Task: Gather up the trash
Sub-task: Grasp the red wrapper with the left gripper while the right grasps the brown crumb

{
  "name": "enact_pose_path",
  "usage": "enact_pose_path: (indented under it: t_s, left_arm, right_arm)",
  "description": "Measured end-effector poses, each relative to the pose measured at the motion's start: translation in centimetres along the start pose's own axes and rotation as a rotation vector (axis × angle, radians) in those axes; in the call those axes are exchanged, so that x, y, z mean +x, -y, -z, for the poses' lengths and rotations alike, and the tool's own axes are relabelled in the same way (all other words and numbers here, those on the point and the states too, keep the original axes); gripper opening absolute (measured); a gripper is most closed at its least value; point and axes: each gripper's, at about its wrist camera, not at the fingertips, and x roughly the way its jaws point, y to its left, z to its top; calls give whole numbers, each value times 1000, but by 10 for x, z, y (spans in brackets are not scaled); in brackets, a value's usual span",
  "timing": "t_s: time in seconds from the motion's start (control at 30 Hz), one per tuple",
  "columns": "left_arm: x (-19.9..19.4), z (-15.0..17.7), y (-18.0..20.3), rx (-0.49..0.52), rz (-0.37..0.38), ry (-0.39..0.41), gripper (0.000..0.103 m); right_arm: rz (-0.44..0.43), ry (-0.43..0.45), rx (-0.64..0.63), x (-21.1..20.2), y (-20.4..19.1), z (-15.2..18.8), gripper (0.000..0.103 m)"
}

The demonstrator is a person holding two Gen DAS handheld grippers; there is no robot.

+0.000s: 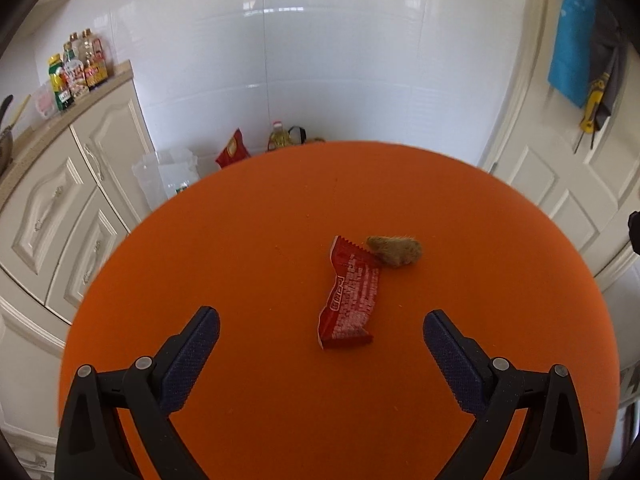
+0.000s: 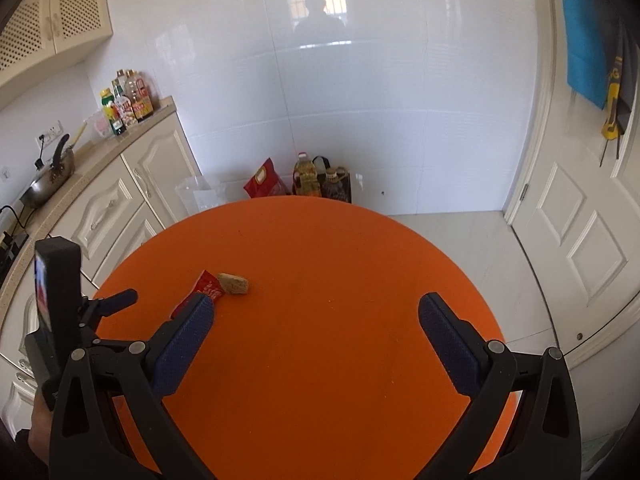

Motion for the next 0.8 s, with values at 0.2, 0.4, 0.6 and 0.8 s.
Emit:
enact_pose_path:
  t_s: [0.2,0.4,0.6,0.8]
  left_arm:
    - [50,-36,19,34,4,-33,67]
    - [68,-60,39,82,40,-13,17]
    - [84,-83,23,-9,70,-5,14]
    - [86,-114,-2,-93,42,43,14]
  right_arm:
    - [-21,-40,6,33,-2,-3,103]
    - [-36,-64,5,52,-9,-4,103]
    - [-73,-119,-32,85,-27,-5,103]
    - [-102,-171,-115,120,-60,0,92]
